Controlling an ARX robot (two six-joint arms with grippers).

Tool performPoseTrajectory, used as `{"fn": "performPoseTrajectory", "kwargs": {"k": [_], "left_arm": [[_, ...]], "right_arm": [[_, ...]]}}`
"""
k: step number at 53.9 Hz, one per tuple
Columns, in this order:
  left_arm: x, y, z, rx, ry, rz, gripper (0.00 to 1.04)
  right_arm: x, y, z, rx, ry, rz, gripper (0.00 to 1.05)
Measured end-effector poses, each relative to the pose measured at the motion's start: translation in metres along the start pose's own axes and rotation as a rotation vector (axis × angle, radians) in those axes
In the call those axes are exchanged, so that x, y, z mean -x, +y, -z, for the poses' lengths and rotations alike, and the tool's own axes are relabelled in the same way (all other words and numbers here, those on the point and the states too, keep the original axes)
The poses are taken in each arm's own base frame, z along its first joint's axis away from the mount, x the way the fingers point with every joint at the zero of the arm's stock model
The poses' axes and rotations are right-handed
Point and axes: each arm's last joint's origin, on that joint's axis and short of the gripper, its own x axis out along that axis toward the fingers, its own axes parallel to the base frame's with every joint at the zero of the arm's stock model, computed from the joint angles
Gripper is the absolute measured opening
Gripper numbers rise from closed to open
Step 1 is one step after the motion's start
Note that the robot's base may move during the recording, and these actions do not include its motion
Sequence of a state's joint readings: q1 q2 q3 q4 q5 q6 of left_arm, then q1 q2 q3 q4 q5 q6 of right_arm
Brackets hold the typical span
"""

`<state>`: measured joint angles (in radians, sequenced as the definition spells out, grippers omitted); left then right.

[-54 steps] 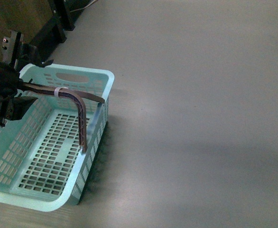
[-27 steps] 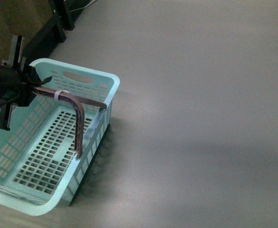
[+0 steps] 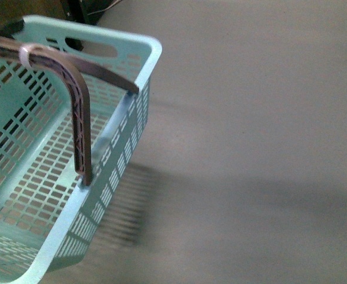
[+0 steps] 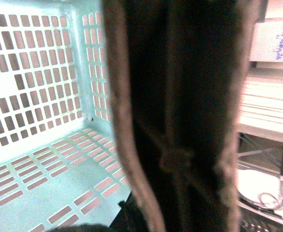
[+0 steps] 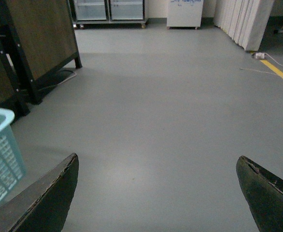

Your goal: Pick lemon and mango into basket

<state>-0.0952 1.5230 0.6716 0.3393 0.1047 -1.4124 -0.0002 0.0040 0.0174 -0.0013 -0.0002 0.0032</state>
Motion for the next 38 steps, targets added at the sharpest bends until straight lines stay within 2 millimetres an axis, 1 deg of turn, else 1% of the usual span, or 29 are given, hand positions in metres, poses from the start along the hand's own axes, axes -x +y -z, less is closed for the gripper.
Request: {"fn": "performPoseTrajectory", "kwargs": {"k": [6, 10, 13, 14, 17, 29, 35, 38], "left_arm": [[0.030, -0.017, 0.003, 0.010, -0.005, 0.051, 0.05], [0.063, -0.033, 0.003, 0.015, -0.028, 0.110, 0.05], [0.085, -0.040, 0.003, 0.019, -0.044, 0.141, 0.05], [0.095, -0.042, 0.002, 0.024, -0.052, 0.155, 0.05], [0.113, -0.048, 0.001, 0.039, -0.065, 0.185, 0.05], [0.158, -0.066, 0.000, 0.064, -0.081, 0.276, 0.05], [0.174, -0.072, 0.000, 0.062, -0.087, 0.308, 0.05], [0.177, -0.073, 0.001, 0.060, -0.088, 0.315, 0.05]], "right_arm": [[0.000, 0.000, 0.000, 0.000, 0.000, 0.000, 0.96], [0.000, 0.000, 0.000, 0.000, 0.000, 0.000, 0.96], [0.000, 0.000, 0.000, 0.000, 0.000, 0.000, 0.96], [0.000, 0.000, 0.000, 0.000, 0.000, 0.000, 0.96], [0.000, 0.000, 0.000, 0.000, 0.000, 0.000, 0.96], [0.000, 0.000, 0.000, 0.000, 0.000, 0.000, 0.96], [0.000, 0.000, 0.000, 0.000, 0.000, 0.000, 0.96], [0.000, 0.000, 0.000, 0.000, 0.000, 0.000, 0.96]]}}
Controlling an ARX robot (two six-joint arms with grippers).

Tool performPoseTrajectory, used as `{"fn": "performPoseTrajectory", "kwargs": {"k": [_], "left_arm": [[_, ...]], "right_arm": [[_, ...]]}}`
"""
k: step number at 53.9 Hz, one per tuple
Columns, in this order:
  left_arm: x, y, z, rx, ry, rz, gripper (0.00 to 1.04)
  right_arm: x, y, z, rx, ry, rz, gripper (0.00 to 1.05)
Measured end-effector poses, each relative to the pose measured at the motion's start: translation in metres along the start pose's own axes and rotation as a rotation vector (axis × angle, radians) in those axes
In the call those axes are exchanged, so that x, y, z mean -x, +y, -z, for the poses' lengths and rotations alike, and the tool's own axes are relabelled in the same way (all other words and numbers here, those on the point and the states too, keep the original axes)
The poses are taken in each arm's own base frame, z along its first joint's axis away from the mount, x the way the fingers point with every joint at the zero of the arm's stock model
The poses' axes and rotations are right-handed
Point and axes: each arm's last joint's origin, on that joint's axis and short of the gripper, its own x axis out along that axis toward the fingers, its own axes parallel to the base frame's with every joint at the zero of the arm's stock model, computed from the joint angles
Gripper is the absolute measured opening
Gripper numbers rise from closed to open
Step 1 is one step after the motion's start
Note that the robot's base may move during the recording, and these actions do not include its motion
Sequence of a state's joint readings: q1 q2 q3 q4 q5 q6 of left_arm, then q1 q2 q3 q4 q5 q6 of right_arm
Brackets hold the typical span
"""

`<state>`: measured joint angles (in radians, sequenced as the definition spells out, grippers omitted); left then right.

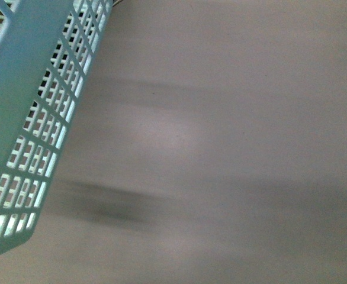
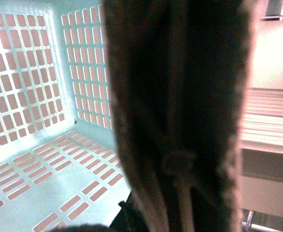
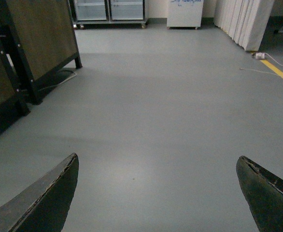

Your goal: Pick lemon and mango into basket

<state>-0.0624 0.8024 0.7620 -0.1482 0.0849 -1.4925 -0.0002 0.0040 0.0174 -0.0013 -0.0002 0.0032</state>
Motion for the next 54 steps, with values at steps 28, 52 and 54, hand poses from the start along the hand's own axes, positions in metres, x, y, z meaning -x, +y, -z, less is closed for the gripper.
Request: {"fn": "performPoseTrajectory", "kwargs": {"k": [28, 52, 54], "left_arm": [[0.0034, -0.0028, -0.0003, -0.010, -0.008, 0.009, 0.05], [0.0032, -0.0026, -0.0003, -0.011, -0.008, 0.007, 0.05], [0.0032, -0.0026, -0.0003, -0.011, -0.008, 0.007, 0.05]], "right_arm": [[0.0000, 0.0000, 0.0000, 0.000, 0.000, 0.000, 0.96], [0.0000, 0.0000, 0.0000, 0.000, 0.000, 0.000, 0.96], [0.0000, 0.0000, 0.0000, 0.000, 0.000, 0.000, 0.96]]}}
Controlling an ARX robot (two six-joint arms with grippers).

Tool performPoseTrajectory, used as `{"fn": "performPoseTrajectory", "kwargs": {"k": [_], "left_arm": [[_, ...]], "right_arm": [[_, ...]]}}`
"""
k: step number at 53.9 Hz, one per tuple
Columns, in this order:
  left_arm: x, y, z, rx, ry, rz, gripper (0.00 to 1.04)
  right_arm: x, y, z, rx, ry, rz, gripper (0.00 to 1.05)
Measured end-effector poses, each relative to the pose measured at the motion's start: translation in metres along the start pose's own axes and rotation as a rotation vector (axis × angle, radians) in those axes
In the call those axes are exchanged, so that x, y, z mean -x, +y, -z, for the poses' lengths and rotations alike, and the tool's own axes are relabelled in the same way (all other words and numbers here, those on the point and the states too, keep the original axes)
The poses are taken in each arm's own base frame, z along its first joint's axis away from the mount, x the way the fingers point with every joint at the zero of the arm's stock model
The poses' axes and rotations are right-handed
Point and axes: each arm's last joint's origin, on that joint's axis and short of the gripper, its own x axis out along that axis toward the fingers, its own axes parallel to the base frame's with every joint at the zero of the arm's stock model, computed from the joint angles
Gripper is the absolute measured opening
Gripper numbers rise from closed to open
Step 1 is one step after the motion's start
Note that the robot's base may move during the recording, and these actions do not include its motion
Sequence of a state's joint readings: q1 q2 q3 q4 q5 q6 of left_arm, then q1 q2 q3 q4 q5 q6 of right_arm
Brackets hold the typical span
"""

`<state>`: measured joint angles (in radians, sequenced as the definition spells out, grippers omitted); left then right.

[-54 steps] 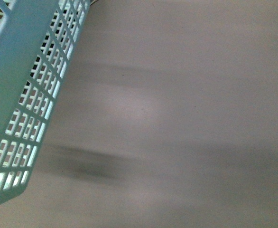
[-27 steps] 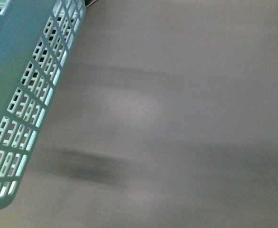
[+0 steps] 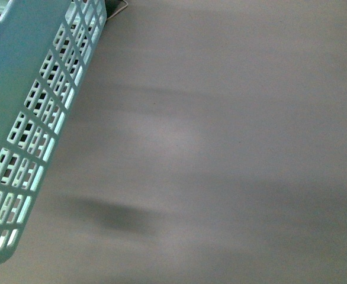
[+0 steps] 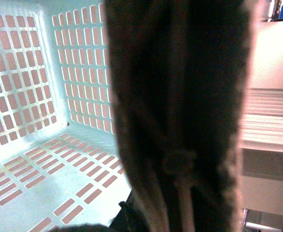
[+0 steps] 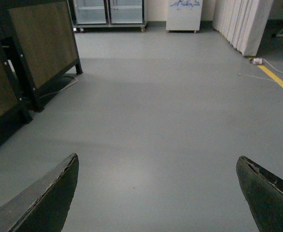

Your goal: Pick lemon and mango into basket

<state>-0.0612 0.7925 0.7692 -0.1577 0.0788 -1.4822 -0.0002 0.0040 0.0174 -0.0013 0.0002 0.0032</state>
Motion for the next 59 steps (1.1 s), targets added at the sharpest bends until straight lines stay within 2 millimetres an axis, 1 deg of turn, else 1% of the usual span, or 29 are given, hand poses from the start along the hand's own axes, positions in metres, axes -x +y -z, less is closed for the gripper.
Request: {"fn": "performPoseTrajectory", "kwargs": {"k": [59], "left_arm": [[0.0000, -0.0001, -0.0001, 0.000, -0.001, 0.000, 0.05]], "right_arm": [[0.0000, 0.0000, 0.0000, 0.000, 0.000, 0.000, 0.96]]}}
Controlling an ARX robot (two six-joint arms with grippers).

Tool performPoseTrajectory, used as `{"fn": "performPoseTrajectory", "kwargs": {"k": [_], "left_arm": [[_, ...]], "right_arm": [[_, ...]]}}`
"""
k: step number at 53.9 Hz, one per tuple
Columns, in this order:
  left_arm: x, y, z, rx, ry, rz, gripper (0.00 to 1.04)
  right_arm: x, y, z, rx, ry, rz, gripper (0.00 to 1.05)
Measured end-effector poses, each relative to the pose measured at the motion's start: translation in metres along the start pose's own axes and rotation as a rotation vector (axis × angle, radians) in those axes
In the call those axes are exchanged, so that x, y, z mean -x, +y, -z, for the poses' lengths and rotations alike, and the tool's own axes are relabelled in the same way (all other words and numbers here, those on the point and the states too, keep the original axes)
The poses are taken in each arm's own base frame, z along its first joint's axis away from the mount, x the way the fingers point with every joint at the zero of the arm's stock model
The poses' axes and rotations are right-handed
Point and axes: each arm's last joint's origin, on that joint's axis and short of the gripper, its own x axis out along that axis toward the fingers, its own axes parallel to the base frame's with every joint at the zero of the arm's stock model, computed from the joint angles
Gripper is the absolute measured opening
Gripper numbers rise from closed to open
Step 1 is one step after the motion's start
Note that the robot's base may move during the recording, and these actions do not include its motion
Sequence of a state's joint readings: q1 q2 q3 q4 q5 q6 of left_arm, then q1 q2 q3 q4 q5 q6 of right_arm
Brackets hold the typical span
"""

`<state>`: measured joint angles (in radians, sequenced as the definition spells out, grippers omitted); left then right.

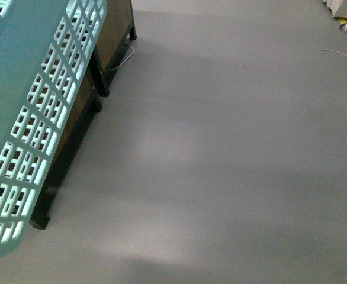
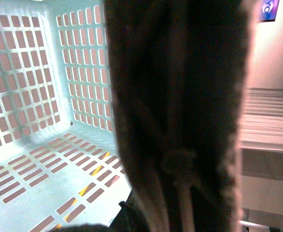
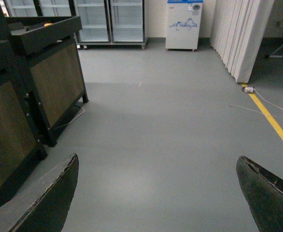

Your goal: Pick lemon and mango into basket

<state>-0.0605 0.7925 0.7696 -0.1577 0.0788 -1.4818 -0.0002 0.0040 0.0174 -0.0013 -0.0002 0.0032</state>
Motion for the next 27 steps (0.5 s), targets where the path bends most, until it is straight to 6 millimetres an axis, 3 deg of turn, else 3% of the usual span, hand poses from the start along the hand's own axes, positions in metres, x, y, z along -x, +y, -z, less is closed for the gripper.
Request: {"fn": "performPoseTrajectory", "kwargs": {"k": [27], "left_arm": [[0.0000, 0.0000, 0.0000, 0.000, 0.000, 0.000, 0.05]], "right_arm": [[0.0000, 0.0000, 0.0000, 0.000, 0.000, 0.000, 0.96]]}}
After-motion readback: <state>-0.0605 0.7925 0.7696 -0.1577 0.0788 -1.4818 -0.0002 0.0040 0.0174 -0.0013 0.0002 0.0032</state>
